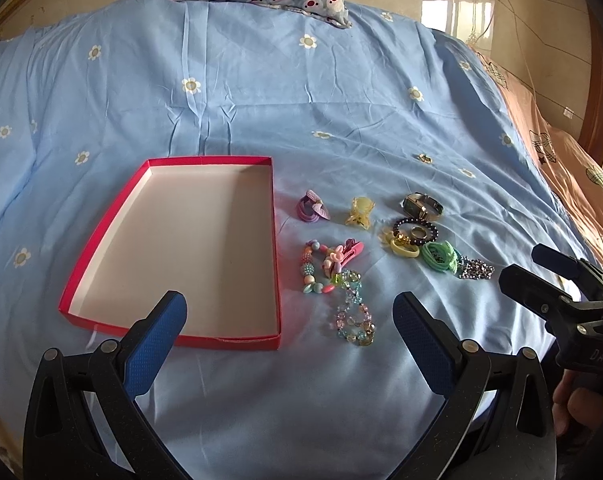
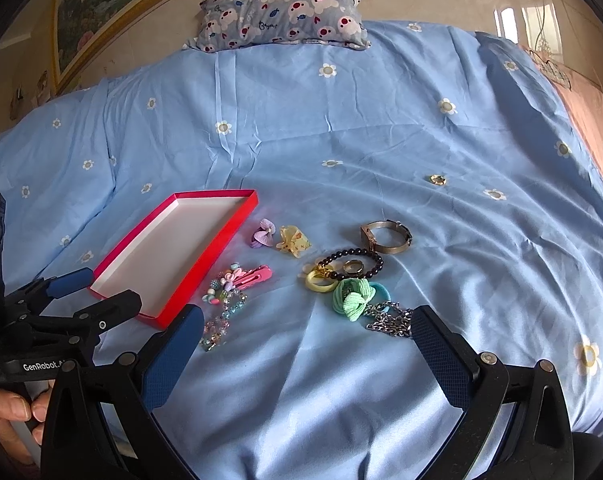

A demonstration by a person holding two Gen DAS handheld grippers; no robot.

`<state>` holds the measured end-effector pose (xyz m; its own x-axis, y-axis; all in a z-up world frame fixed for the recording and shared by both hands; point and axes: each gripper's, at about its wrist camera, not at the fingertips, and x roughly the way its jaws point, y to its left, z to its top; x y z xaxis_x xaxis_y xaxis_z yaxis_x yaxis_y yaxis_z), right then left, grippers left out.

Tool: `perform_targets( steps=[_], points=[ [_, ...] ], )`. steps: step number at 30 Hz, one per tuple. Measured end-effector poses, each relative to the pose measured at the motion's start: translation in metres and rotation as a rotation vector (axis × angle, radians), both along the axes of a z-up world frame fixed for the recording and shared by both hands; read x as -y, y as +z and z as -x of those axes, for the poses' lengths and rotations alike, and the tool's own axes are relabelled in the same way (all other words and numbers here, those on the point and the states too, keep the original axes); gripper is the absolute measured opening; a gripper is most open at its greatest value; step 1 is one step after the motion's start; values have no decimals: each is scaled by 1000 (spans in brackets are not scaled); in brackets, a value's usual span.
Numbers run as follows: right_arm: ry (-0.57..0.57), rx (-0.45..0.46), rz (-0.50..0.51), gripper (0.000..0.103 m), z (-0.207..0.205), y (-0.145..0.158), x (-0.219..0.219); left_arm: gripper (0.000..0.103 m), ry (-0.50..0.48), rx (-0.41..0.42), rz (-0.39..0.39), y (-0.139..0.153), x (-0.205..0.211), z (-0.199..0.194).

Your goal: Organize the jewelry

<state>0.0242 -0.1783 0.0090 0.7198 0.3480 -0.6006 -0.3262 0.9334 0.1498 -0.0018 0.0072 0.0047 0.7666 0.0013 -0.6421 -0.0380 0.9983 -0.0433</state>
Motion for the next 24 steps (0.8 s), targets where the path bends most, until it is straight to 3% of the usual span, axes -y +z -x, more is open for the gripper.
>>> perform_targets(
  steps=[16,24],
  points=[
    [-40,-47,-16,103,-43,-9,24,103,-65,-46,9,-2,2,-51],
    [-83,-86,-41,101,-80,-13,44,102,-125,-85,63,-1,10,-90]
  ],
)
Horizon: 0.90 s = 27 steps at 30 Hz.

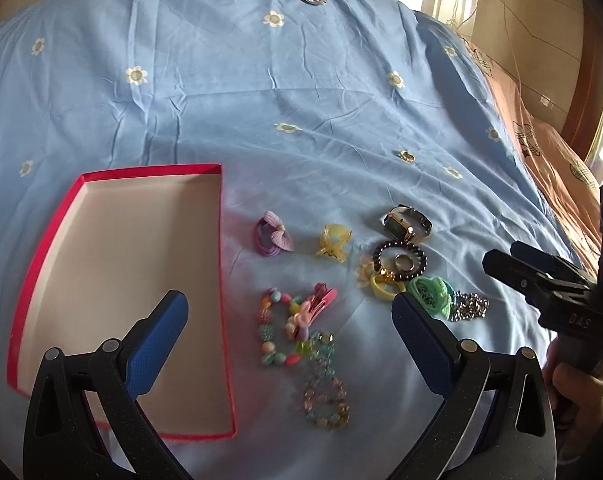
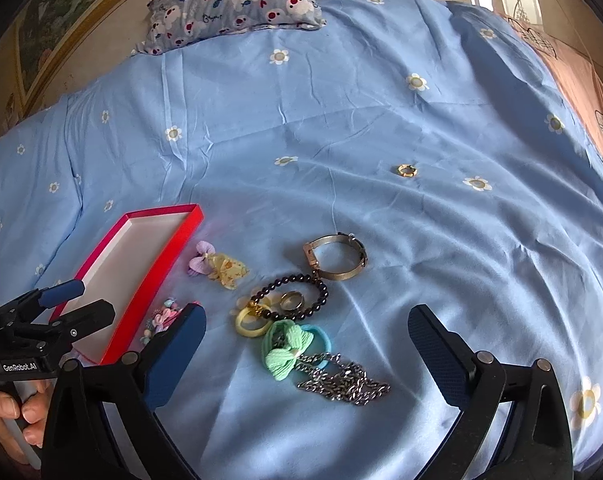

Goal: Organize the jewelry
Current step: 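Grasp the yellow hair clip with the left gripper while the right gripper grasps the gold watch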

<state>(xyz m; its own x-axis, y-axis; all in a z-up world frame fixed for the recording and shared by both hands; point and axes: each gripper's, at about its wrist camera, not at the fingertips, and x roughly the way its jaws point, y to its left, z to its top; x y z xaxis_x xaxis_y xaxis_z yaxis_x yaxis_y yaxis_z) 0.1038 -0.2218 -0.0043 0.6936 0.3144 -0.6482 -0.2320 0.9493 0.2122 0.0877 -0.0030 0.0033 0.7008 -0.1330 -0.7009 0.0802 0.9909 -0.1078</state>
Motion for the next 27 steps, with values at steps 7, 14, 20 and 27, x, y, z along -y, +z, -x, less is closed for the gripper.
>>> perform_targets(
  steps=[7,14,20,27],
  points=[
    [-17,-44,-2,87,-36,-7,12,95,-39,-47,-2,-7,13,-38],
    [7,-125,19,66,-75,-25,10,87,-87,-109,-38,-24,34,-79],
    [4,-161,31,54,-99,-39,11,71,-109,-158,-50,-41,44,-104],
    [22,-213,72,27,-118,-57,4,33,-144,-205,-16,-55,46,-114]
  ],
)
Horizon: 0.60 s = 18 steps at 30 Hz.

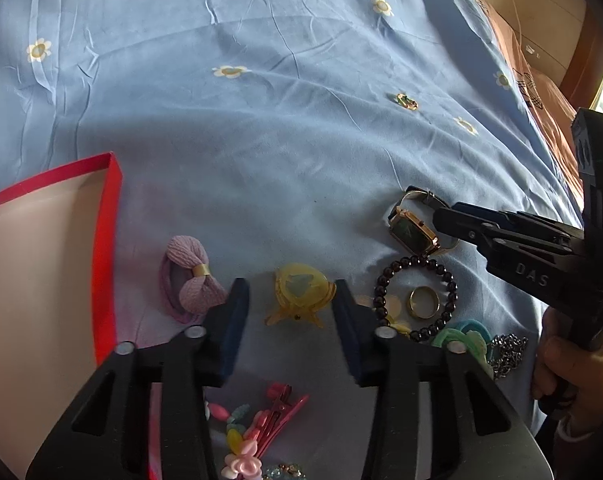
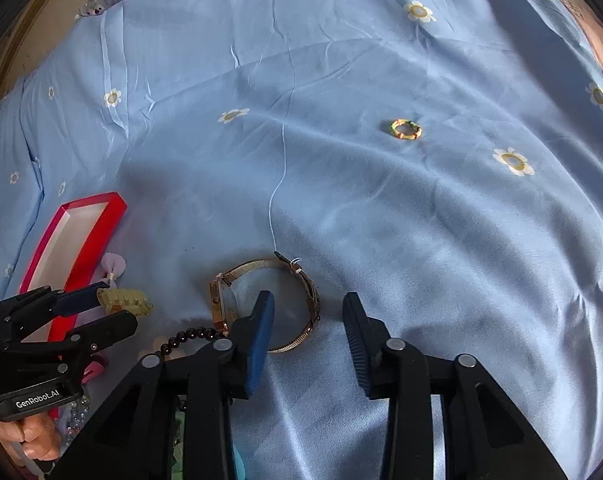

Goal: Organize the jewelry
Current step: 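Grasp the yellow hair clip with the left gripper while the right gripper grasps the gold watch, then carry the yellow clip and gold watch with both grippers into the red box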

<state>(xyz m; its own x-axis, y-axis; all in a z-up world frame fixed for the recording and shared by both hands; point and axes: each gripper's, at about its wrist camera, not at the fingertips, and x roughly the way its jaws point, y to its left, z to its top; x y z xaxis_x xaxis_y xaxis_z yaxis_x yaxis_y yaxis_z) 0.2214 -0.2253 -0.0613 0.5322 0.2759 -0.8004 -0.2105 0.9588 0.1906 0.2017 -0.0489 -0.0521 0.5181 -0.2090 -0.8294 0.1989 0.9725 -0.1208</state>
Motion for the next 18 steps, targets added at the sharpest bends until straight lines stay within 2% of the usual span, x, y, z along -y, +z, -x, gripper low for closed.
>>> perform_targets(
  steps=[1,3,7,18],
  points=[
    [5,0,11,20,-1,-1,-3,25,-4,-6,11,-1,-1,-1],
    [15,6,38,8,-1,-2,-7,24,-7,-5,21,-1,-2,0],
    [19,23,41,7,2,3,-8,23,-10,22,43,8,-7,5],
    [44,67,-63,7,22,32,-24,23,38,86,98,42,-44,32]
  ],
)
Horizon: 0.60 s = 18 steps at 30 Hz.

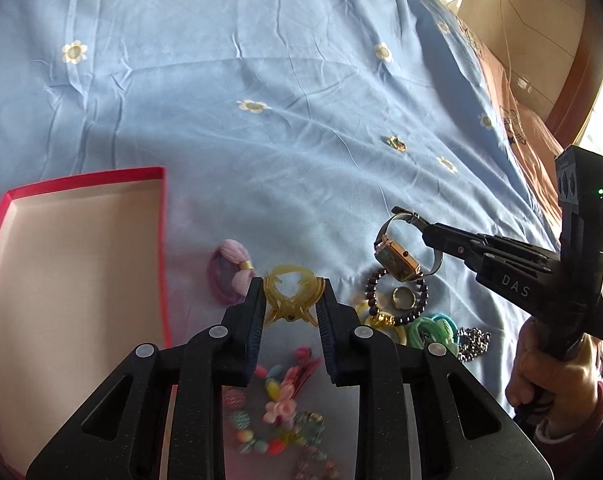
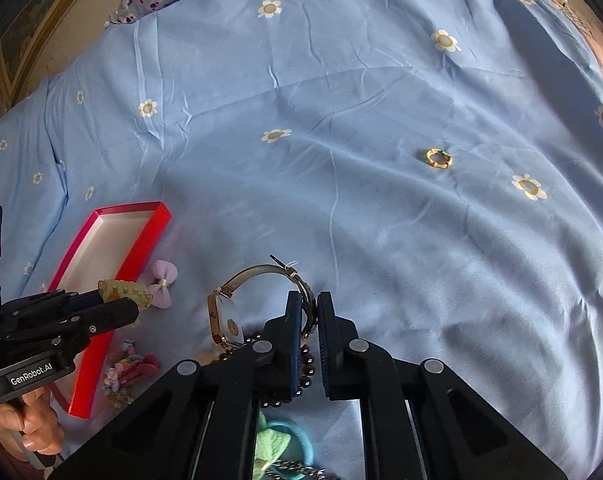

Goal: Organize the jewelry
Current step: 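Carry the yellow clip and gold watch with both grippers into the red box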

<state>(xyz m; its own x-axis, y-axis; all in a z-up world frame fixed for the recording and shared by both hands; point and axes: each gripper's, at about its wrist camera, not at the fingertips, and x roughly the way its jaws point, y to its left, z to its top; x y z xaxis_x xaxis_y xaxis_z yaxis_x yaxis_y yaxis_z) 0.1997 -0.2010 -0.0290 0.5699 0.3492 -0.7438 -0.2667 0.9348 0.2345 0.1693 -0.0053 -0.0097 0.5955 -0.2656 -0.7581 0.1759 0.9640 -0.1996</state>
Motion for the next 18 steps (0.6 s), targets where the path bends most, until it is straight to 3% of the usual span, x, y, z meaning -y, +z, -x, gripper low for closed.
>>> perform_targets(
  steps=[18],
  points=[
    [148,29,-37,7,9,25,-89,23,166,27,2,10,-97,31]
  ],
)
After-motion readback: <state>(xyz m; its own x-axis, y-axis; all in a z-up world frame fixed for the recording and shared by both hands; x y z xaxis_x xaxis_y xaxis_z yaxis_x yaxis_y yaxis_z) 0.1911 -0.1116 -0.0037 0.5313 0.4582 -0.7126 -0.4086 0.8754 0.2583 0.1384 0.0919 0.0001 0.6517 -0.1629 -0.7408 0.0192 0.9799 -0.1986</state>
